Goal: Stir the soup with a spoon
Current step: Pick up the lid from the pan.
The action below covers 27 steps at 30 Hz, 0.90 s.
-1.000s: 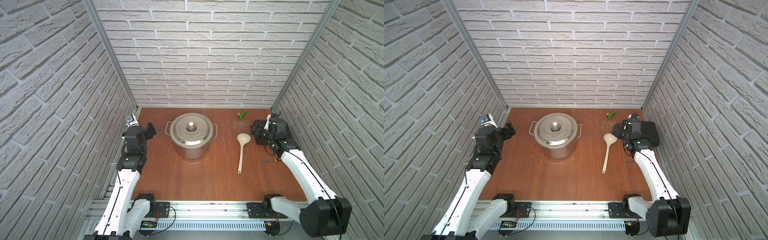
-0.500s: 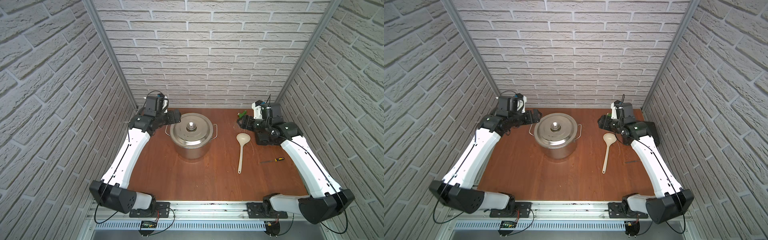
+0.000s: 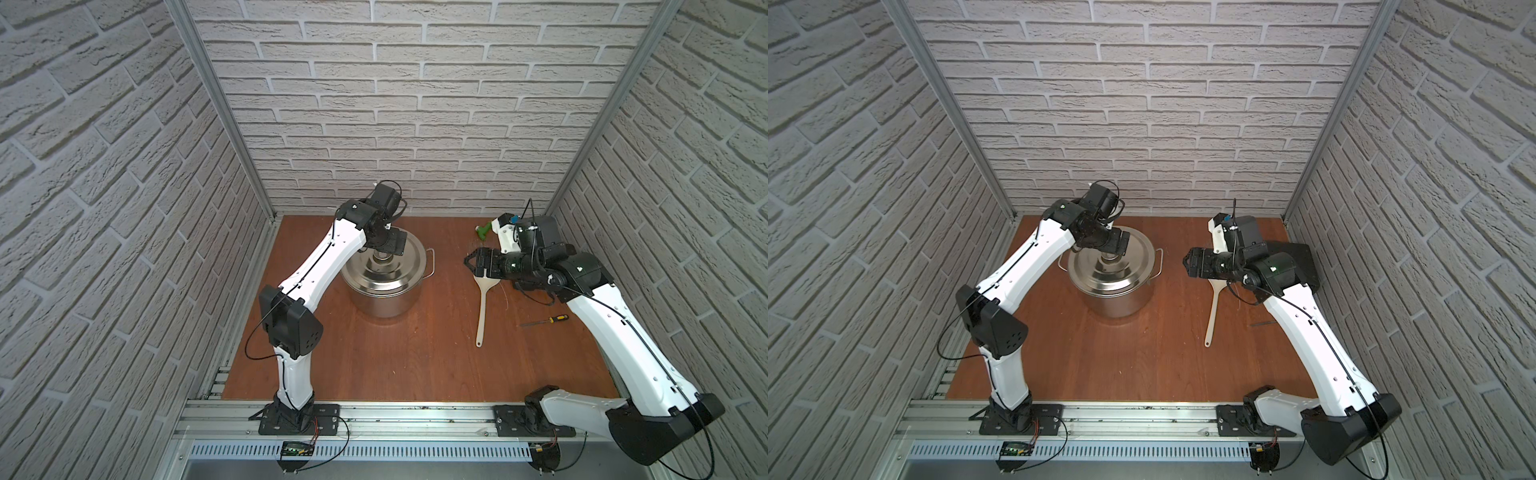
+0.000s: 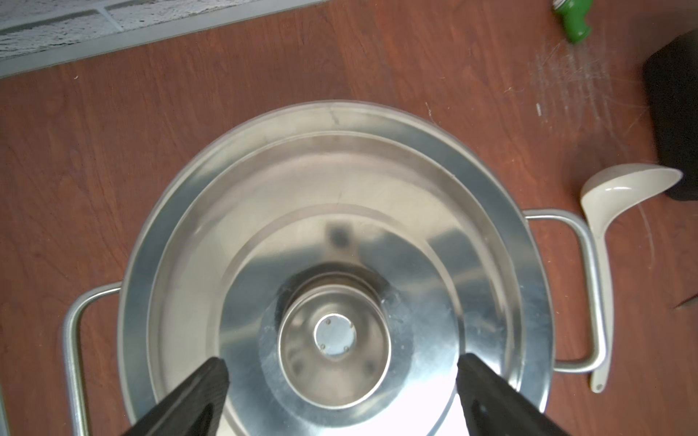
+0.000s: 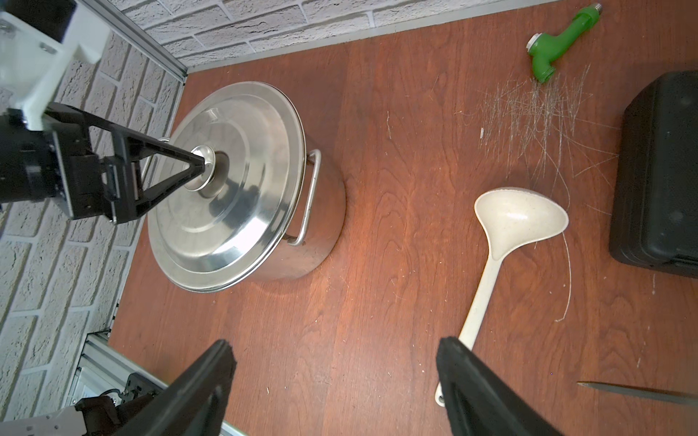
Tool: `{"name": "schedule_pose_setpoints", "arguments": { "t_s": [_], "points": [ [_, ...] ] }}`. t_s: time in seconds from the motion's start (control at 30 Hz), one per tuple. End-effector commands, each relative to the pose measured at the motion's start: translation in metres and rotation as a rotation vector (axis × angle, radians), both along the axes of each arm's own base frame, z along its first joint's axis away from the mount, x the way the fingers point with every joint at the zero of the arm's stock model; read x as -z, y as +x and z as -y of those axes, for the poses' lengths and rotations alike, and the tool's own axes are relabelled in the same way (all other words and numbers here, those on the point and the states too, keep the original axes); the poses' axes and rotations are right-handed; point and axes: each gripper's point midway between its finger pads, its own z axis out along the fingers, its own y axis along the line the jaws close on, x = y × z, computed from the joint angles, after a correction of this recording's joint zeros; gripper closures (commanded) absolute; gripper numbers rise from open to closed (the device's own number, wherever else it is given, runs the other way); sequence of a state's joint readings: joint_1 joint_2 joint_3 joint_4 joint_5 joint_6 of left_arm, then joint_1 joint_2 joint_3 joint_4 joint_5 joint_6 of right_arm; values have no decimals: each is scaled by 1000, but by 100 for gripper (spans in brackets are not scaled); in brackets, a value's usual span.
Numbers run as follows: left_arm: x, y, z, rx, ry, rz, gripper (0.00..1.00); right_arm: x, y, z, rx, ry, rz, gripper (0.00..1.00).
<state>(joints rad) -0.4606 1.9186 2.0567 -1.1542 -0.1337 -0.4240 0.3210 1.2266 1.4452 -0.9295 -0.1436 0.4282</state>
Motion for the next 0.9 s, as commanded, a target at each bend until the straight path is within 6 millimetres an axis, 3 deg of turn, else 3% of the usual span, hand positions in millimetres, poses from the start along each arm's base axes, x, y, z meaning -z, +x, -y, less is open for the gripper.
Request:
{"name": "schedule_pose_setpoints", "arguments": {
  "t_s": [0.0,0.27,0.5,0.87],
  "points": [
    [-2,1,-19,-22,102,-5,5,-2,-4,-1,-22,-11,11,12],
    [25,-3,-4,12,66,-99,13,1,1,0,-23,-34,10,12],
    [34,-5,5,18,48,-125,19,8,11,-4,-22,-33,-3,13],
    [47,-14,1,12,68,-178,44,10,15,1,9,-52,12,13]
  ]
}}
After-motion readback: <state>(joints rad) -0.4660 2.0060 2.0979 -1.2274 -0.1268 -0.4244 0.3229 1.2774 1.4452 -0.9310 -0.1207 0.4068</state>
